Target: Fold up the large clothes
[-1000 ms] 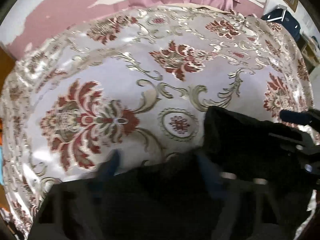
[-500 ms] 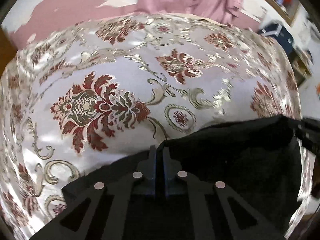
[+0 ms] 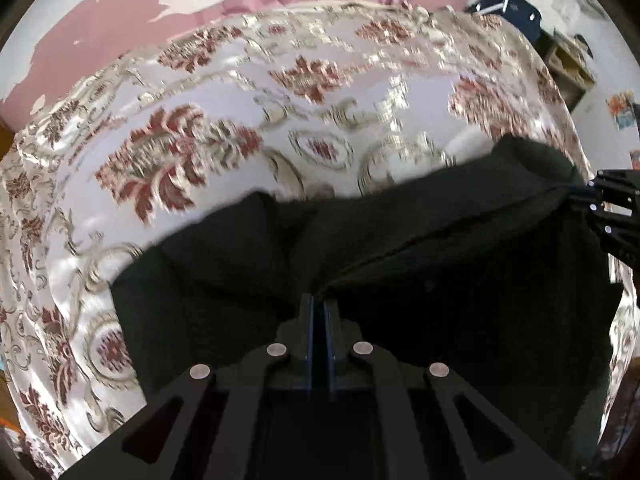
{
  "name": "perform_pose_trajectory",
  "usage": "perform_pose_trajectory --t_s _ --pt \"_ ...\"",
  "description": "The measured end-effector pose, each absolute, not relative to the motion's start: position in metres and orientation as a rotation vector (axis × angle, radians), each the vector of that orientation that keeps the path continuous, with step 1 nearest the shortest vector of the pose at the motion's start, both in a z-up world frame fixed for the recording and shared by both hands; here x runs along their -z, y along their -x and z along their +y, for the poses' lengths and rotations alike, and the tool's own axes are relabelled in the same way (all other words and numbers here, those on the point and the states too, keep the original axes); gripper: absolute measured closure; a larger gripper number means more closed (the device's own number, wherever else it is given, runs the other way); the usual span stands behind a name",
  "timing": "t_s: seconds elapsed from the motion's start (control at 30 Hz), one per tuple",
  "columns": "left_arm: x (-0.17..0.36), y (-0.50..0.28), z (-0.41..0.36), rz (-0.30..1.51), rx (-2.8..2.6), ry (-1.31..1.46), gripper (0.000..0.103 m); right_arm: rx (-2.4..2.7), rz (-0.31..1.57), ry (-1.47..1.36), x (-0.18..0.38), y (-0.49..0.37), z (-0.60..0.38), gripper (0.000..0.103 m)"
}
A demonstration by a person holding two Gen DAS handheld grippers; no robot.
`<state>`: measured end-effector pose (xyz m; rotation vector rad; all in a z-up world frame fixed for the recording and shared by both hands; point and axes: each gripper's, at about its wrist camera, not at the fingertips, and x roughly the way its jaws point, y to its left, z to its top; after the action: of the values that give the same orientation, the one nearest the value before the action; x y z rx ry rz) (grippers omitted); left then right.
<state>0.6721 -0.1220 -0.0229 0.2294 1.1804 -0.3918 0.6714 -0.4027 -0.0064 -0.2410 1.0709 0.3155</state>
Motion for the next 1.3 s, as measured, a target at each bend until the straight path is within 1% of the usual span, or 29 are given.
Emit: perform_pose_trajectory --t_s 0.23,0.3,0.33,0.4,0.43,0.47,0.5,0.53,0.57,0.67,0.7,0.73,0.77,0.83,0.9,0.93,0.97,1.0,1.07,1.17,1.23,1.3 --pt "0.061 -0.670 -0.135 1.265 0.388 -0.289 0.098 -0.316 1.152 0.267 0.044 -0.666 -0.397 0.096" --pt "0.057 -0.670 -0.134 1.253 0.388 -0.278 0.098 -0.309 1.146 0.235 0.046 -0.665 -0.399 0.096" --pt "0.053 -0.669 -0.132 1.245 0.394 -0.262 0.095 -0.309 1.142 0.210 0.044 -0.665 -0.401 0.096" --pt "0.044 -0.667 -0.127 1.240 0.407 -0.240 0.095 -0.322 1.143 0.162 0.037 -0.664 -0.407 0.093" --pt "0.041 -0.666 -0.124 1.247 0.408 -0.239 0.091 -0.330 1.154 0.143 0.032 -0.664 -0.411 0.086" --pt "0.037 -0.667 -0.121 1.259 0.404 -0.246 0.088 -0.332 1.163 0.127 0.027 -0.664 -0.415 0.073" --pt "0.033 -0.667 -0.120 1.267 0.394 -0.256 0.087 -0.333 1.163 0.110 0.022 -0.664 -0.419 0.065" --pt "0.028 -0.667 -0.118 1.269 0.385 -0.268 0.086 -0.337 1.152 0.085 0.014 -0.663 -0.425 0.054" --pt "0.022 -0.669 -0.115 1.260 0.383 -0.274 0.086 -0.342 1.142 0.066 0.008 -0.663 -0.428 0.053" --pt "-0.007 -0.669 -0.106 1.177 0.406 -0.246 0.085 -0.375 1.096 -0.005 -0.019 -0.668 -0.438 0.053" --pt "-0.018 -0.671 -0.103 1.146 0.417 -0.220 0.083 -0.386 1.079 -0.029 -0.028 -0.672 -0.439 0.052" --pt "-0.026 -0.676 -0.103 1.118 0.425 -0.193 0.075 -0.385 1.063 -0.048 -0.035 -0.678 -0.440 0.052" --pt "-0.031 -0.682 -0.104 1.102 0.427 -0.175 0.062 -0.378 1.055 -0.064 -0.039 -0.685 -0.439 0.053" --pt "-0.036 -0.697 -0.112 1.073 0.420 -0.136 0.051 -0.363 1.052 -0.127 -0.041 -0.705 -0.437 0.053" --pt "-0.031 -0.715 -0.126 1.072 0.452 -0.091 0.051 -0.365 1.087 -0.186 -0.034 -0.724 -0.430 0.054" --pt "-0.024 -0.724 -0.135 1.087 0.479 -0.077 0.051 -0.380 1.109 -0.201 -0.026 -0.734 -0.423 0.064" --pt "-0.017 -0.731 -0.142 1.107 0.498 -0.072 0.052 -0.388 1.124 -0.194 -0.019 -0.740 -0.416 0.078" --pt "-0.011 -0.733 -0.147 1.121 0.513 -0.067 0.054 -0.391 1.145 -0.179 -0.013 -0.741 -0.408 0.082" --pt "0.006 -0.736 -0.158 1.172 0.571 -0.061 0.077 -0.413 1.207 -0.144 0.004 -0.743 -0.395 0.090" --pt "0.023 -0.722 -0.171 1.227 0.673 -0.097 0.090 -0.444 1.286 -0.095 0.022 -0.732 -0.385 0.092" --pt "0.036 -0.709 -0.179 1.278 0.734 -0.167 0.093 -0.466 1.340 -0.058 0.031 -0.726 -0.382 0.092" --pt "0.053 -0.699 -0.186 1.332 0.751 -0.253 0.093 -0.467 1.406 0.002 0.043 -0.721 -0.381 0.092"
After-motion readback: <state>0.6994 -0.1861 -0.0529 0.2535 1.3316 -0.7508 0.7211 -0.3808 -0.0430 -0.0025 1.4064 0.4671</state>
